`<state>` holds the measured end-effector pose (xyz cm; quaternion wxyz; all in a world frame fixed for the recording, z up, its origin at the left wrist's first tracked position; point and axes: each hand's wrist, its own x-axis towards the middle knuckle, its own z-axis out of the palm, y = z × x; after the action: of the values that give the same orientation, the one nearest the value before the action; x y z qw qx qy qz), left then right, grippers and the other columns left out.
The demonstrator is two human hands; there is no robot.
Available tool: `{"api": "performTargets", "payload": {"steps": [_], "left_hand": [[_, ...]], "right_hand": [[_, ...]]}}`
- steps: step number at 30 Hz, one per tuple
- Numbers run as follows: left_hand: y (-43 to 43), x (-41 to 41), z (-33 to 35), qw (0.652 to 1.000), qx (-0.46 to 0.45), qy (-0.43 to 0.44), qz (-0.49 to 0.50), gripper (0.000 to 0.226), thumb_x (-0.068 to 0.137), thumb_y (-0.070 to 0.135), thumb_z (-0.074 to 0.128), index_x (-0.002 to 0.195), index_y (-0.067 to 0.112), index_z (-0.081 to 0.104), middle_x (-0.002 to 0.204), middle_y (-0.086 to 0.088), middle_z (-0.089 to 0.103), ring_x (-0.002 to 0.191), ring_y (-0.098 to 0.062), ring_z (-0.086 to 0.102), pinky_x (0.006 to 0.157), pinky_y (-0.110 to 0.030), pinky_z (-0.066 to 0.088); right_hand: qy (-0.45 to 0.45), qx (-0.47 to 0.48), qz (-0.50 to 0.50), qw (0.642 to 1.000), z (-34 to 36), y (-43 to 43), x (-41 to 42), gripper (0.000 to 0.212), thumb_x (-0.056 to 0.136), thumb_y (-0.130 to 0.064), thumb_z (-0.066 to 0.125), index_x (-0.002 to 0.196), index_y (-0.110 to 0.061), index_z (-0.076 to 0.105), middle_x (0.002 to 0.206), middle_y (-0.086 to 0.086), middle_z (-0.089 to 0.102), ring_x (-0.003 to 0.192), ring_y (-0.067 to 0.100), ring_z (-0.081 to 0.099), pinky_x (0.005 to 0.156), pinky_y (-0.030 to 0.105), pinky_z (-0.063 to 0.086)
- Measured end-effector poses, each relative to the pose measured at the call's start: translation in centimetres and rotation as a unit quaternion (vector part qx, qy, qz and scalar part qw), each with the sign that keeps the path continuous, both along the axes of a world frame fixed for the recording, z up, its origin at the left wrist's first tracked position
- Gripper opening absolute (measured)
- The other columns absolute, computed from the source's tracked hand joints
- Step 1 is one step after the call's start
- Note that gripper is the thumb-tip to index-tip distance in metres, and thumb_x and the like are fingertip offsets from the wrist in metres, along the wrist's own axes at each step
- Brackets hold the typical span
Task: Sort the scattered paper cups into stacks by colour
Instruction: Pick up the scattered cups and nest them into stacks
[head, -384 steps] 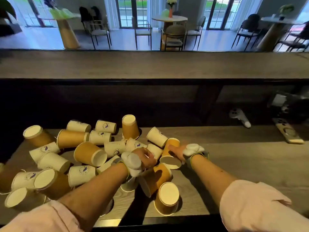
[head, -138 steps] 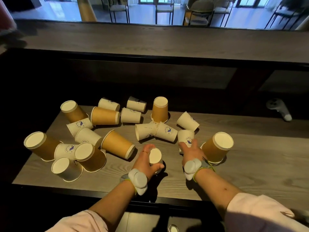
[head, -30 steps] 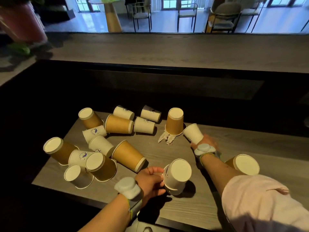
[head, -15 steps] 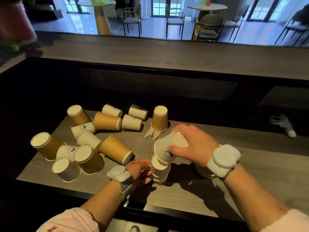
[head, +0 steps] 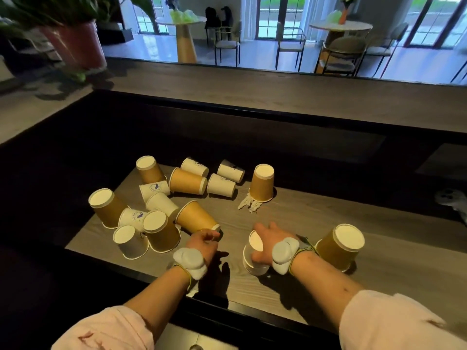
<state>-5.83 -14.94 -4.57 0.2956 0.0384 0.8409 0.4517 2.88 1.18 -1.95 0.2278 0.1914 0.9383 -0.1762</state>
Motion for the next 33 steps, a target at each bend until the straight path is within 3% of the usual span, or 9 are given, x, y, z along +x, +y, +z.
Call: {"api": "performTargets", "payload": {"steps": [3, 5, 7, 13, 15, 19, 25, 29, 33], "left_hand": [[-1.3, -2.9, -1.2, 0.915, -0.203, 0.278, -0.208, 0.038, 0.083, 0.015, 0.056, 0.12, 0.025, 0.056, 0.128, -0.003, 0.053, 0.115, -0.022, 0.051, 0.094, -0.033, 0.045], [-1.7, -5.2, -1.8, 0.842, -0.263, 0.355, -0.311, 0.053, 0.08, 0.021, 0.059, 0.13, 0.031, 0.045, 0.139, -0.002, 0.042, 0.131, -0.024, 0.036, 0.101, -0.038, 0.04], [-1.8, -7.2, -2.0, 0.812, -0.3, 0.361, -0.347, 0.065, 0.077, 0.027, 0.062, 0.135, 0.035, 0.034, 0.147, -0.001, 0.031, 0.138, -0.027, 0.023, 0.107, -0.045, 0.031], [-2.0, -10.2, -1.8, 0.808, -0.299, 0.378, -0.338, 0.075, 0.068, 0.045, 0.065, 0.135, 0.037, 0.032, 0.144, -0.002, 0.033, 0.134, -0.027, 0.027, 0.107, -0.047, 0.029], [-2.9, -11.2, -1.7, 0.801, -0.299, 0.4, -0.33, 0.078, 0.065, 0.052, 0.064, 0.134, 0.037, 0.032, 0.143, -0.002, 0.034, 0.134, -0.027, 0.027, 0.106, -0.048, 0.03], [-5.1, -13.1, -1.1, 0.787, -0.347, 0.405, -0.309, 0.083, 0.061, 0.062, 0.063, 0.134, 0.037, 0.03, 0.143, -0.002, 0.033, 0.132, -0.026, 0.028, 0.101, -0.047, 0.032], [-6.8, -14.9, -0.9, 0.768, -0.429, 0.349, -0.323, 0.07, 0.073, 0.061, 0.055, 0.133, 0.033, 0.034, 0.132, -0.003, 0.046, 0.123, -0.027, 0.042, 0.092, -0.038, 0.036], [-7.1, -14.9, -1.3, 0.765, -0.435, 0.337, -0.333, 0.04, 0.09, 0.037, 0.042, 0.128, 0.026, 0.042, 0.123, -0.006, 0.052, 0.113, -0.029, 0.051, 0.076, -0.034, 0.032], [-6.2, -15.2, -1.0, 0.777, -0.407, 0.315, -0.362, 0.045, 0.091, 0.034, 0.044, 0.134, 0.026, 0.036, 0.125, -0.01, 0.049, 0.111, -0.032, 0.054, 0.069, -0.029, 0.038]], "right_hand": [[0.006, 0.008, -0.026, 1.0, -1.5, 0.1, -0.1, 0.067, 0.077, -0.042, 0.064, 0.134, -0.024, 0.034, 0.132, 0.012, 0.039, 0.109, 0.036, 0.054, 0.075, 0.036, 0.045], [0.004, 0.022, -0.031, 0.999, -2.0, 0.1, -0.6, 0.071, 0.075, -0.042, 0.065, 0.135, -0.025, 0.032, 0.132, 0.011, 0.039, 0.108, 0.035, 0.054, 0.071, 0.034, 0.044], [0.009, 0.029, -0.048, 0.998, -2.4, 0.0, -1.0, 0.071, 0.074, -0.041, 0.066, 0.134, -0.027, 0.032, 0.131, 0.01, 0.039, 0.106, 0.034, 0.055, 0.069, 0.033, 0.043], [0.048, 0.014, -0.124, 0.991, -3.1, 0.5, -2.8, 0.085, 0.073, -0.041, 0.068, 0.143, -0.033, 0.021, 0.137, 0.009, 0.038, 0.117, 0.033, 0.049, 0.085, 0.037, 0.046], [0.05, 0.092, -0.111, 0.988, -2.3, -0.1, -3.8, 0.094, 0.071, -0.051, 0.068, 0.146, -0.034, 0.014, 0.138, 0.008, 0.038, 0.124, 0.032, 0.042, 0.095, 0.044, 0.041], [0.22, 0.147, -0.042, 0.964, -0.4, -3.8, -7.9, 0.078, 0.078, -0.052, 0.061, 0.144, -0.026, 0.026, 0.137, 0.005, 0.047, 0.126, 0.027, 0.044, 0.101, 0.044, 0.039], [-0.004, -0.015, -0.047, 0.999, -4.0, -7.6, -13.5, 0.085, 0.077, -0.044, 0.071, 0.143, -0.013, 0.027, 0.137, 0.013, 0.049, 0.12, 0.033, 0.052, 0.094, 0.039, 0.047], [-0.008, -0.061, -0.111, 0.992, -7.4, -8.2, -14.1, 0.081, 0.069, -0.04, 0.078, 0.134, -0.013, 0.039, 0.129, 0.009, 0.056, 0.113, 0.028, 0.058, 0.086, 0.033, 0.05], [0.036, -0.062, -0.143, 0.987, -6.5, -7.6, -14.8, 0.071, 0.069, -0.039, 0.076, 0.129, -0.013, 0.047, 0.126, 0.01, 0.057, 0.108, 0.027, 0.061, 0.087, 0.033, 0.053]]}}
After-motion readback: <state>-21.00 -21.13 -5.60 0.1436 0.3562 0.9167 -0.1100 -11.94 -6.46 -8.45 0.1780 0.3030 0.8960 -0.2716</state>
